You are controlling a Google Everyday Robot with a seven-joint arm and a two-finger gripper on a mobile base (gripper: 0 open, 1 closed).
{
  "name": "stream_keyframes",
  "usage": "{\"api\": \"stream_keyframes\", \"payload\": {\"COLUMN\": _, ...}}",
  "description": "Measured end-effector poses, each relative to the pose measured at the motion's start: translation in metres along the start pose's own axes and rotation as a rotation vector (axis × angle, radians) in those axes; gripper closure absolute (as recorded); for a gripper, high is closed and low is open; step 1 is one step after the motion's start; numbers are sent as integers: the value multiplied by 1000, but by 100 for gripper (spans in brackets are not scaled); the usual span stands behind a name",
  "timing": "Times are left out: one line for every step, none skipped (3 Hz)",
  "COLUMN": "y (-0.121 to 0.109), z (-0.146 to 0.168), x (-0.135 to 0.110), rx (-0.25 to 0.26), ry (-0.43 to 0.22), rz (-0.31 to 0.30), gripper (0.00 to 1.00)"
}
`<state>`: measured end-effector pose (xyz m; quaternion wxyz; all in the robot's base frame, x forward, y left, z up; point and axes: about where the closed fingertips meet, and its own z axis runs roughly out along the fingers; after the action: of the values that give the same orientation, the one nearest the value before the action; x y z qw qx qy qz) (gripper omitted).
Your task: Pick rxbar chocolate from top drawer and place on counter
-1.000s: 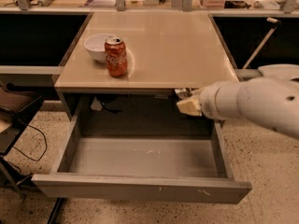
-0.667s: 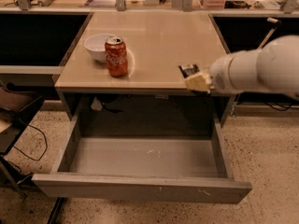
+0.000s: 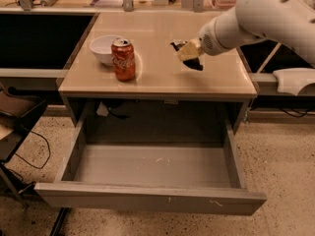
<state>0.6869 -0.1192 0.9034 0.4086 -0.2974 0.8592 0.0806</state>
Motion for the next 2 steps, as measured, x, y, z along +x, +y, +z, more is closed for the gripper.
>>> {"api": "stream_keyframes", "payload": {"y": -3, "z": 70, "x": -1, "rx": -60, "ry": 44, "rz": 31, "gripper": 100}}
{"api": "stream_keyframes", "payload": {"y": -5, "z": 114, "x": 32, "rx": -103, "ry": 91, "rz": 59, "gripper": 100}}
